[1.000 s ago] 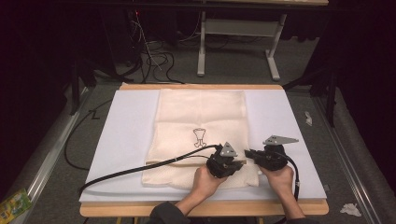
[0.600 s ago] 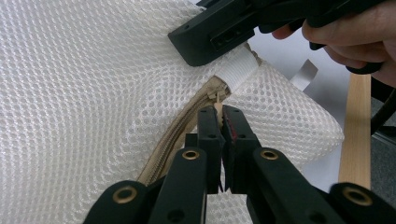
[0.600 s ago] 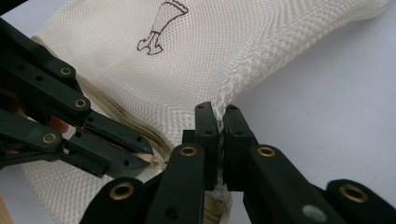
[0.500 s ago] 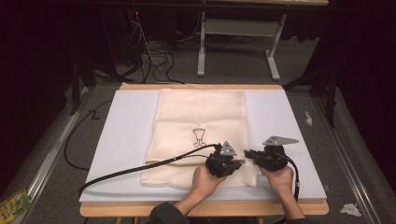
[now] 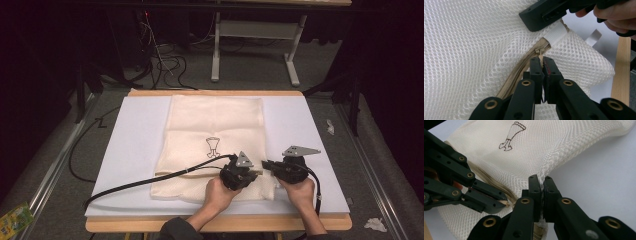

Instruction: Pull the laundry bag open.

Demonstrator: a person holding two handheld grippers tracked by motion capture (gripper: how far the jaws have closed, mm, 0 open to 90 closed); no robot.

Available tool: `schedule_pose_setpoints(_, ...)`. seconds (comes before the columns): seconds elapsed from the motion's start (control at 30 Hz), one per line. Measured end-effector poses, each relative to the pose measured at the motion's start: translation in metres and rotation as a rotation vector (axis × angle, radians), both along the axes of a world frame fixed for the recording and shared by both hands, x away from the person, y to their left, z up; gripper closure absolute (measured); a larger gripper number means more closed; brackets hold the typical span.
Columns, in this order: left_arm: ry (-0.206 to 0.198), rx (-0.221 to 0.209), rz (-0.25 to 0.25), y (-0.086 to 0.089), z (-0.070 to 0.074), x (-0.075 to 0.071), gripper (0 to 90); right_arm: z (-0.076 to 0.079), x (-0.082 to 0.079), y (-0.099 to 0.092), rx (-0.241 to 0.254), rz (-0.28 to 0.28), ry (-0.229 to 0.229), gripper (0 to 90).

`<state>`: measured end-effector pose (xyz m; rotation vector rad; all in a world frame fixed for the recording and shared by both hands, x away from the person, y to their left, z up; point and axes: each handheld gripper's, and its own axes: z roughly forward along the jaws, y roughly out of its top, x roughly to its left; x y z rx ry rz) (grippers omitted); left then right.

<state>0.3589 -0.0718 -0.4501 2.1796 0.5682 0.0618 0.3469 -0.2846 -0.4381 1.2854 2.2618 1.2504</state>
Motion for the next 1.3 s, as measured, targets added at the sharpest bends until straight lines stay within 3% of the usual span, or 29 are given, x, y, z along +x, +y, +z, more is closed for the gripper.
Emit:
schedule_pose_setpoints(0.13,-0.02,0.004,0.003,0.004,0.003,-0.001,87.4,0.0,-0.001,-0.001,0.004,-0.006,0.0,88.8)
schedule_pose_setpoints(0.2,0.002,-0.017,0.015,0.01,0.002,0.003,87.4,0.0,0.0,-0.003,0.004,-0.011,-0.006,88.8)
schedule_pose_setpoints(0.27,-0.002,-0.014,0.016,0.015,0.002,0.004,87.4,0.0,0.0,-0.004,0.006,-0.016,-0.005,88.8)
schedule_pose_setpoints(1.3,-0.026,-0.027,0.027,0.035,0.008,0.002,87.3,-0.002,0.003,0.004,-0.028,-0.014,-0.008,88.6)
